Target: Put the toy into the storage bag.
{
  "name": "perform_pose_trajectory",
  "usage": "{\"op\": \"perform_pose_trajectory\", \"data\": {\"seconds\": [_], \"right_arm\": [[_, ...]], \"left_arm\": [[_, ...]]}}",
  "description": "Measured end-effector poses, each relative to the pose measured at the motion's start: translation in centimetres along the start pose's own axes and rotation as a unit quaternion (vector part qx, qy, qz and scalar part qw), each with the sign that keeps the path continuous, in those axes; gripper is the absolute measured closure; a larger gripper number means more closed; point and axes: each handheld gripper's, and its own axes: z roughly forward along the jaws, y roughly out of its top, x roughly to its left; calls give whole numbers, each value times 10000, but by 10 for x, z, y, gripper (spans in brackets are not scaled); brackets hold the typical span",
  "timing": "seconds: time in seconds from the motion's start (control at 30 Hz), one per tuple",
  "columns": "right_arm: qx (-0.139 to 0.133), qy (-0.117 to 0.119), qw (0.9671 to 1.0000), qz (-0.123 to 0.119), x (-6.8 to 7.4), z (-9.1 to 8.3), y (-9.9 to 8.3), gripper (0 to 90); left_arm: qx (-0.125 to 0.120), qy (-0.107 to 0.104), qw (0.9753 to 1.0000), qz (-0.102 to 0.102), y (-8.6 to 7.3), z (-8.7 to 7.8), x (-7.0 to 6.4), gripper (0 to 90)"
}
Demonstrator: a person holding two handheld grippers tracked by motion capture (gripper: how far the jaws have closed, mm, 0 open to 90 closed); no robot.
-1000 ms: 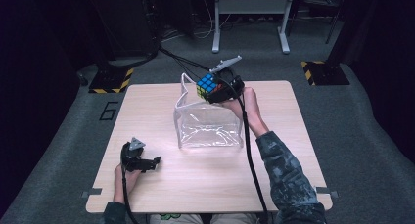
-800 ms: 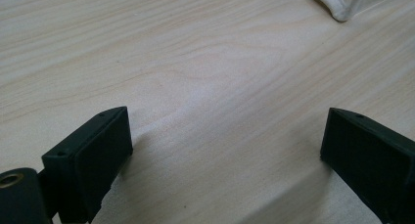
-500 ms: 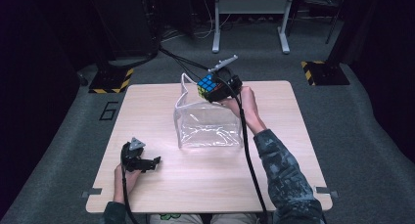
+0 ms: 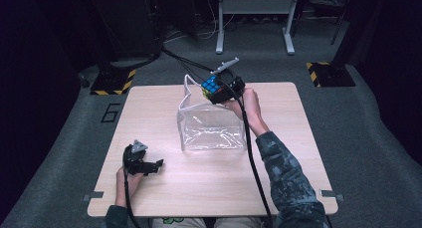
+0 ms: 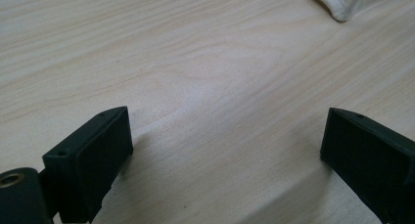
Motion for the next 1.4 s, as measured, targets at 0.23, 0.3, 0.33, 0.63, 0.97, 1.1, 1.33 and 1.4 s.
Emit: {"op": "perform_pose_trajectory", "data": {"seconds": [0.23,0.3,0.33,0.63,0.97,1.1,1.33,1.4], "right_arm": [[6,40,9999,108,-3,4,-2,336],[8,77,9999,112,-3,3,-3,335],[-4,80,9999,87,-2,2,-4,335],[21,78,9999,72,1,-1,-12,335],[252,54,9996,136,-6,12,-10,335],[395,39,9990,219,-8,15,-7,335],[624,16,9974,347,-8,23,1,334],[675,4,9973,279,-7,26,3,334]], "left_arm": [[0,5,10000,8,0,0,0,48],[-3,2,10000,3,0,0,0,48],[-2,3,10000,3,0,0,0,48],[-4,0,10000,-10,0,0,0,48],[-2,2,10000,1,0,0,0,49],[-1,0,10000,-3,0,0,0,49],[-5,-1,10000,-12,0,0,0,48],[-2,3,10000,4,0,0,0,48]]}}
